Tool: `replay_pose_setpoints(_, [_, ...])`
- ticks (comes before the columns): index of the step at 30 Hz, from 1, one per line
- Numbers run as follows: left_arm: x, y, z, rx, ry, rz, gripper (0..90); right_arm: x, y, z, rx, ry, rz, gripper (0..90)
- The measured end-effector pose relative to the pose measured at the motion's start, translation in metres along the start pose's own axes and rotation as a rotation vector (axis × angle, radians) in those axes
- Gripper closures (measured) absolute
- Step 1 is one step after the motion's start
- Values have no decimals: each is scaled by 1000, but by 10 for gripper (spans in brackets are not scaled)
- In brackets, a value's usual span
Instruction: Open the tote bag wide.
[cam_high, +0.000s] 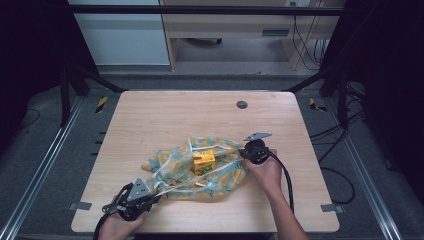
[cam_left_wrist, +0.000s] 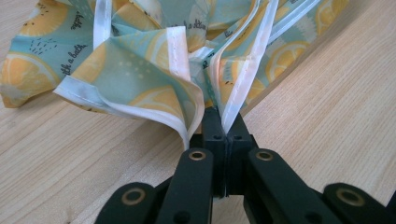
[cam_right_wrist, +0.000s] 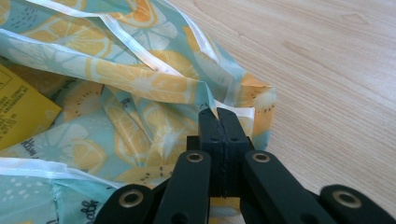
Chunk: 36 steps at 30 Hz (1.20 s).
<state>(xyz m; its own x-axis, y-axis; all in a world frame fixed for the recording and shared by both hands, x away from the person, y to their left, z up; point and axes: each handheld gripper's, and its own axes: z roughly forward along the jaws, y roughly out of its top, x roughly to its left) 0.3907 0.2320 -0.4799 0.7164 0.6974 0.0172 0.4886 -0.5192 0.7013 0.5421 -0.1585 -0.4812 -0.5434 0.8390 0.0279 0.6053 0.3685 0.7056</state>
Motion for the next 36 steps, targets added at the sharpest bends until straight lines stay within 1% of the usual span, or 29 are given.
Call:
replay_pose_setpoints(3, [0,0,0,3,0,-2,899,1,0,1,6,-2,3,900])
replay_pose_setpoints(5, [2,0,1,10,1,-4,899,1,-1,2,12,-4,-6,900])
replay_pose_setpoints(8, [2,-2,2,23,0,-4,899,2,-1,2,15,-1,-6,900])
replay_pose_setpoints(13, [-2,-4,5,54,-7,11,899,1,-1,1,20,-5,-13,900])
replay_pose_setpoints(15, [-4,-5,4,60,-10,20,899,2,-2,1,23,-7,-19,900])
replay_pose_setpoints(16, [-5,-5,3,57,-8,17,899,4,-4,0,26,-8,-25,900])
replay_pose_setpoints(17, [-5,-5,1,55,-4,22,899,4,-4,0,26,-8,-25,900])
replay_pose_setpoints(19, [-5,-6,-1,48,-6,13,900,5,-6,-2,26,-8,-43,900])
replay_pose_setpoints(24, [-3,-7,-1,60,-5,9,899,8,-14,0,33,0,-38,900])
replay_pose_setpoints(26, [-3,-7,-2,51,5,3,899,9,-14,1,37,-10,-57,900])
replay_pose_setpoints(27, [-2,-8,-3,51,9,1,899,10,-14,2,36,-12,-59,900])
replay_pose_setpoints(31, [0,-10,-2,63,4,-13,900,12,-14,3,36,-10,-75,900])
replay_pose_setpoints(36, [-3,-11,-1,85,6,12,899,12,-16,3,35,-2,-60,900])
